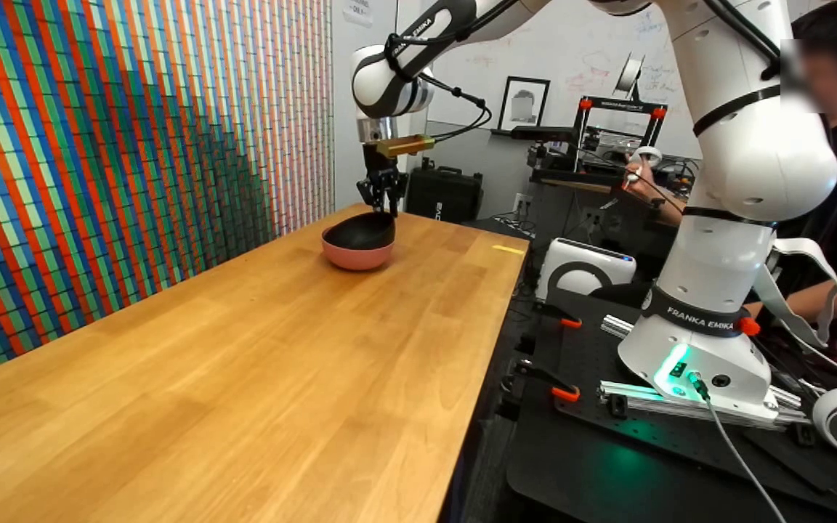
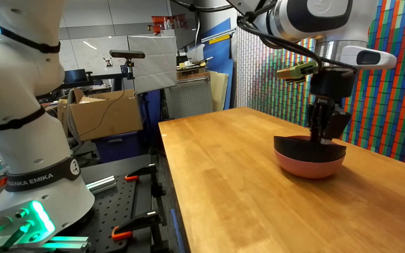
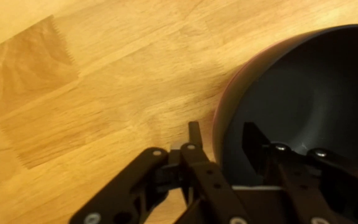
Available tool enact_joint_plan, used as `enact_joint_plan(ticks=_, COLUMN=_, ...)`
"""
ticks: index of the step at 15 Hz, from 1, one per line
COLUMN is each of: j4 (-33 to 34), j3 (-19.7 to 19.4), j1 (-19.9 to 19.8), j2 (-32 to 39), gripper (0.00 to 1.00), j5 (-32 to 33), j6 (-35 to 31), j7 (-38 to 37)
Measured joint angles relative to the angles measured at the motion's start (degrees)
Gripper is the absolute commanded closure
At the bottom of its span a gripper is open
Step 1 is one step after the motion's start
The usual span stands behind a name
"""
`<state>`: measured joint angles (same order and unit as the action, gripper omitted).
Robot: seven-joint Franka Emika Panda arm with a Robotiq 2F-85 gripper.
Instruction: Put the left bowl in the right bowl
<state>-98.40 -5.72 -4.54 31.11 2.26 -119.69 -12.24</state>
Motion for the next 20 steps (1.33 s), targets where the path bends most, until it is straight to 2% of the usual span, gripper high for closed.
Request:
enact_joint_plan(ticks=2, j4=0.46, j3=-0.01, j1=0.13, j2=-0.66, gripper=0.12, j5=0.45, j6=-1.04, j7=0.02)
enact_joint_plan(ticks=4, j4=1.39, j3=-0.11, j1=0.85, j2=-2.18, gripper=0.0, j5=2.85, j6=-3.16, j7=-0.05)
enact_joint_plan(ticks=7, j4=3.56, j3=0.0, j1=3.04, j2=-5.3, gripper=0.0, j5=5.8, j6=-5.72, j7=-0.08)
enact_joint_plan(ticks=11, j4=7.11, j3=2.74, j1=4.83, j2=-7.28, gripper=0.0, j5=4.71, j6=-4.49, j7=3.36)
enact_joint_plan(ticks=16, j4=11.44, j3=6.66, j1=5.1, j2=-6.77, gripper=0.0, j5=1.06, j6=3.95, j7=12.03)
enact_joint_plan(ticks=20, j4=14.49, j3=6.95, j1=6.34, j2=-5.94, gripper=0.0, j5=2.2, j6=11.77, j7=13.05)
